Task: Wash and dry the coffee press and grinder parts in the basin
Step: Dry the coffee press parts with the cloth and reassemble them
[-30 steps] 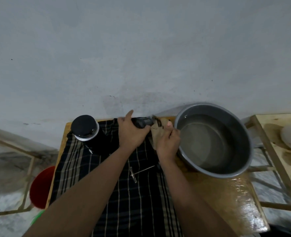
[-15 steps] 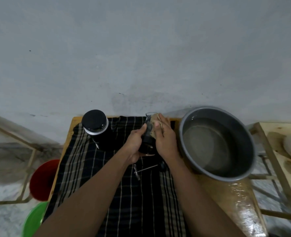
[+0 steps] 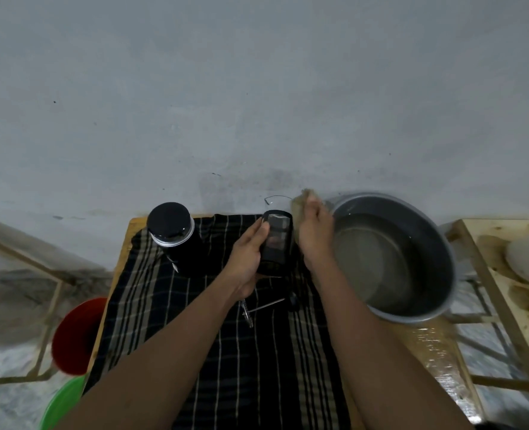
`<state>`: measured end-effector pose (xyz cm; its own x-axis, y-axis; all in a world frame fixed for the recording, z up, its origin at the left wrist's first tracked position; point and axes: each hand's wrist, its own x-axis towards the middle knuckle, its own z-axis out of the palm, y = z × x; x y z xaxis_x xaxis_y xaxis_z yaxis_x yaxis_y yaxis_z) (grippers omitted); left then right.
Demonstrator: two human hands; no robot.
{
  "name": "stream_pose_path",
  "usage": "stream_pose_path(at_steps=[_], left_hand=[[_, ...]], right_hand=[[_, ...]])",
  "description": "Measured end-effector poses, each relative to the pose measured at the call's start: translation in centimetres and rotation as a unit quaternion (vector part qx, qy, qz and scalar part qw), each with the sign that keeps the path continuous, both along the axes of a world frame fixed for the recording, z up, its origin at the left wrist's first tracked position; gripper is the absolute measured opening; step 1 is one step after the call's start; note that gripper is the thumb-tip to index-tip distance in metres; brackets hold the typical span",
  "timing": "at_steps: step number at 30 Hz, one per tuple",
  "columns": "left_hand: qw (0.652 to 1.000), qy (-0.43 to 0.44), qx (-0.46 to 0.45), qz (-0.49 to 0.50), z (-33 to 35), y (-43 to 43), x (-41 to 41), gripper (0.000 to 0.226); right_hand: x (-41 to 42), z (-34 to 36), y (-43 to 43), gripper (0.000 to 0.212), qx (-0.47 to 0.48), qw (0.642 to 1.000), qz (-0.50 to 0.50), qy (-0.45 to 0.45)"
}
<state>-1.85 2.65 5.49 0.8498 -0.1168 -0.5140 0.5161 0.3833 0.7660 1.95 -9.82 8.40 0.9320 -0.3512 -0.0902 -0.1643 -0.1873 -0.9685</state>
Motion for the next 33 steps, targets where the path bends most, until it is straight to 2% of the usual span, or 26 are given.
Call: stream_pose_path(at_steps=[3,7,9,11,13,15,16,18,20,23,25,28,30,33], left_hand=[[0.999,-0.029,-0.016,0.041,1.0,-1.0,-0.6,0.019],[0.994,-0.065,0.022,0.084,1.2,-0.6,0.3,0.027],[0.994,-0.066,0.039,0.076,0.9,0.4,0.6,0.023],[0.998,-0.025,0.016,0.047,0.2,1.3,0.7,0.030],[0.999,0.026,-0.041,0.018,-0.2,2.1,0.2,0.050],[0.993,0.040,-0.112,-0.006,-0.9,2.6,-0.5,0.070],[0.987,0.041,-0.153,-0.016,-1.0,2.7,-0.8,0.078],[0.979,0.030,-0.194,-0.060,-1.2,2.6,-1.2,0.079],[0.987,0.011,-0.120,-0.102,-0.9,1.9,-1.3,0.064],[0.994,-0.023,0.034,-0.105,0.4,1.6,-0.7,0.029],[0.988,-0.039,0.099,-0.109,1.4,1.3,-0.7,0.033],[0.979,-0.074,0.175,-0.074,1.6,-0.2,-0.7,0.058],[0.983,-0.071,0.171,-0.012,1.7,-0.9,-0.6,0.053],[0.990,-0.028,0.133,0.032,1.7,-1.0,0.6,0.047]], right_hand=[[0.1,-0.9,1.3,0.026,0.015,0.998,0.062,0.028],[-3.2,-0.7,2.1,0.030,-0.058,0.993,0.099,0.043],[-4.8,-1.1,1.4,0.032,-0.085,0.986,0.135,0.047],[-6.0,-1.4,0.3,0.034,-0.052,0.986,0.145,0.058],[-5.8,-1.4,-0.9,0.045,-0.011,0.998,0.053,0.032],[-4.6,-0.6,-1.8,0.037,0.001,0.998,-0.064,-0.007],[-3.8,-0.2,-2.0,0.033,0.013,0.996,-0.085,-0.002],[-2.5,0.3,-1.8,0.033,0.082,0.994,-0.058,0.037],[-2.2,0.3,-1.4,0.032,0.124,0.989,-0.027,0.074],[-2.5,0.5,-1.6,0.034,0.119,0.990,-0.035,0.072],[-2.7,0.3,-1.2,0.037,0.113,0.991,-0.007,0.070],[-3.1,0.1,0.0,0.047,0.153,0.986,0.009,0.073],[-3.6,-0.1,0.5,0.046,0.188,0.978,0.021,0.083],[-5.2,0.0,0.1,0.044,0.169,0.977,0.068,0.109]])
